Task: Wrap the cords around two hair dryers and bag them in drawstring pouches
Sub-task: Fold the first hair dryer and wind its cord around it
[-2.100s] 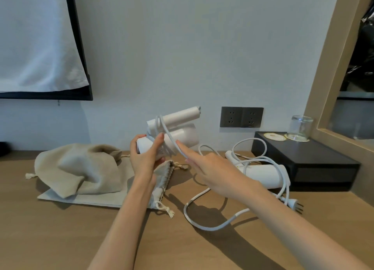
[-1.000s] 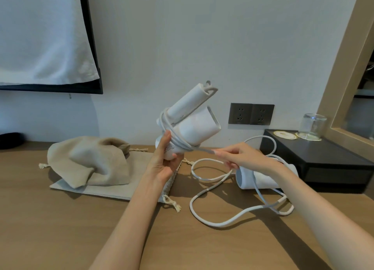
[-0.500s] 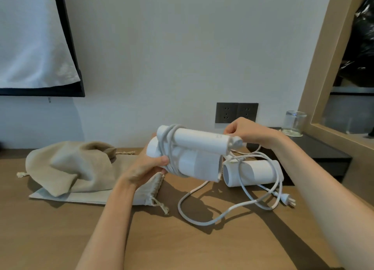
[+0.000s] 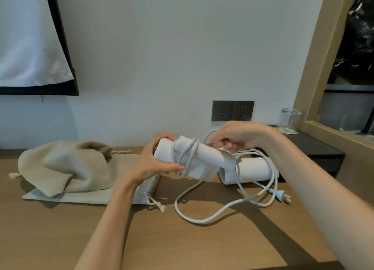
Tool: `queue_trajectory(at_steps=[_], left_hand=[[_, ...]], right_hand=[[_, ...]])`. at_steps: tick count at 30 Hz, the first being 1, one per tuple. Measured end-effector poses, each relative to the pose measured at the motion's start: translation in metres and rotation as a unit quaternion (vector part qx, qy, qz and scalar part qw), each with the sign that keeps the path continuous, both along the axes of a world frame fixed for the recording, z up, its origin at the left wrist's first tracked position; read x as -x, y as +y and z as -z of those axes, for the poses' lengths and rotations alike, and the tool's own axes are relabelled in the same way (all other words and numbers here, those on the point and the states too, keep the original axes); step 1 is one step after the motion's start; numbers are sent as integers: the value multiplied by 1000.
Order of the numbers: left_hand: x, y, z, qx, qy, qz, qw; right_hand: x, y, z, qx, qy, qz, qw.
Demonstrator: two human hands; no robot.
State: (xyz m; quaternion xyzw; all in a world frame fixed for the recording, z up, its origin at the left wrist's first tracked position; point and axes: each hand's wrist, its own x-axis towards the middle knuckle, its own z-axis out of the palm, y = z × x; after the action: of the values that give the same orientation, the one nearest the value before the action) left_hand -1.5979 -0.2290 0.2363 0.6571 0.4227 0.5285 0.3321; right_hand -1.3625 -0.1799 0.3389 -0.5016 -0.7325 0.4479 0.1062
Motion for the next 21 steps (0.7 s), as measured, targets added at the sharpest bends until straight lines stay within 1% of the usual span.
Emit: queue_trajectory(at_steps=[4, 8, 9, 12, 14, 16, 18, 21], left_hand=[[-5, 6, 6, -73, 55, -57, 994], [-8, 11, 10, -128, 75, -111, 983], [-9, 11, 10, -143, 84, -125, 978], [-7, 14, 14, -185, 123, -162, 961], [-3, 17, 16, -199, 147, -187, 951], [-2, 19, 19, -199, 156, -213, 944], [-4, 20, 21, -200, 160, -233, 938], [-11, 19, 21, -214, 157, -247, 932]], right_hand=[[12, 2, 7, -54, -42, -7, 998], [14, -1, 10, -119, -52, 4, 992], [15, -3, 11, -143, -69, 4, 987], [21, -4, 16, -254, -149, -14, 956], [24, -4, 19, -314, -171, -29, 933], [25, -5, 22, -334, -168, -49, 926], [24, -7, 23, -337, -151, -61, 927], [16, -9, 21, -290, -99, -64, 950]])
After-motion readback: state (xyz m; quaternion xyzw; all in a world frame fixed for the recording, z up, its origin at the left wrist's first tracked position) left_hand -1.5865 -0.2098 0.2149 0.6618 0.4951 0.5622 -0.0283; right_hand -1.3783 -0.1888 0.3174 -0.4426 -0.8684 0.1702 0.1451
